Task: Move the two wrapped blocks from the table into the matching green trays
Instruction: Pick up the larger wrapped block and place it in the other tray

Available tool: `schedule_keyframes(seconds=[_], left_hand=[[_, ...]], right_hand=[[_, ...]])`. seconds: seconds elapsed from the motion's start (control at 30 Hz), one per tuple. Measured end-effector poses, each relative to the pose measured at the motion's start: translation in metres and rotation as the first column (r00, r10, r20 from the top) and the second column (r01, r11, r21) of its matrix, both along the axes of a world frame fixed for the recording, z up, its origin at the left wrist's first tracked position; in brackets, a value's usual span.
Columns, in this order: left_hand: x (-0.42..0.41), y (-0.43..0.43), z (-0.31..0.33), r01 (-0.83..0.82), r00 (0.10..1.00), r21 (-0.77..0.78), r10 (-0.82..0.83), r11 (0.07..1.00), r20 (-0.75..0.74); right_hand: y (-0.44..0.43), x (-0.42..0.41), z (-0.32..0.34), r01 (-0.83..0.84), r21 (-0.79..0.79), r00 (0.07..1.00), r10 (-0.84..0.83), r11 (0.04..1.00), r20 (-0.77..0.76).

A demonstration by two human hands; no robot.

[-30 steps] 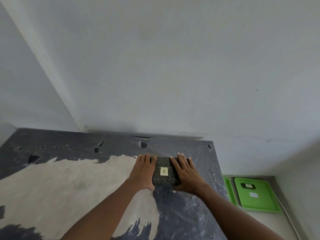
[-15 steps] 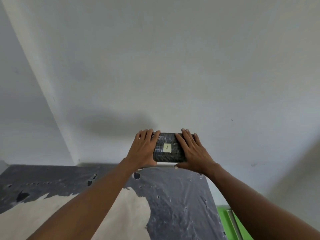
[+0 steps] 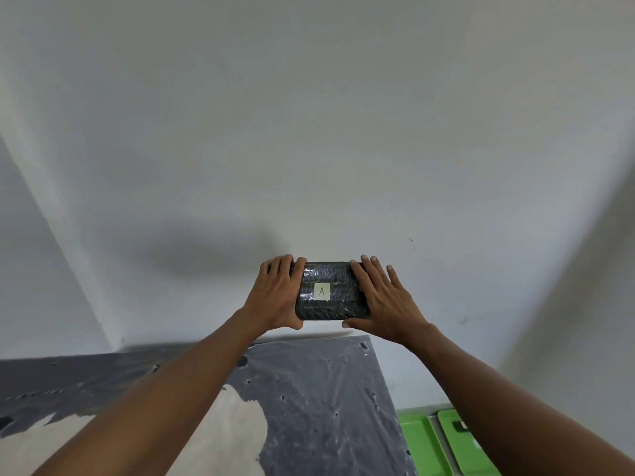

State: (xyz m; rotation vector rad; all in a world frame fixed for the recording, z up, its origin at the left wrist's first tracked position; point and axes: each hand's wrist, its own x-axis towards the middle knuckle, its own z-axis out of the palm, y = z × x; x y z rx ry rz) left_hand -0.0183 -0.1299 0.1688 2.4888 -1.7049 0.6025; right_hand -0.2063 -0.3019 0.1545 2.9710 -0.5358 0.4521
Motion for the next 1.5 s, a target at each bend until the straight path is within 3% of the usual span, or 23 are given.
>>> schedule_keyframes(seconds=[0.23, 0.43, 0.67, 1.03, 1.5], left_hand=[[-0.099, -0.071, -0.020, -0.003, 1.000, -0.003, 0.003, 1.000, 0.003], [-0.206, -0.135, -0.043, -0.003, 1.000, 0.005, 0.003, 1.000, -0.013], [-0.287, -0.203, -0.065, -0.014, 0.997, 0.089, 0.020, 0.996, -0.071], [-0.306, -0.280, -0.136, -0.004, 0.989, 0.211, 0.034, 0.977, -0.142], [-0.290, -0.367, -0.299, -0.017, 0.942, 0.354, 0.133, 0.935, -0.307]], right_hand=[[-0.074, -0.097, -0.014, -0.031, -0.012, 0.999, 0.031, 0.999, -0.037], [-0.135, -0.199, -0.030, -0.067, 0.067, 0.997, 0.070, 0.995, -0.036], [-0.198, -0.282, -0.057, -0.006, 0.118, 0.996, 0.017, 0.993, -0.090], [-0.281, -0.310, -0.122, 0.026, 0.176, 0.984, 0.006, 0.984, -0.179], [-0.358, -0.295, -0.276, 0.081, 0.353, 0.965, 0.016, 0.932, -0.262]])
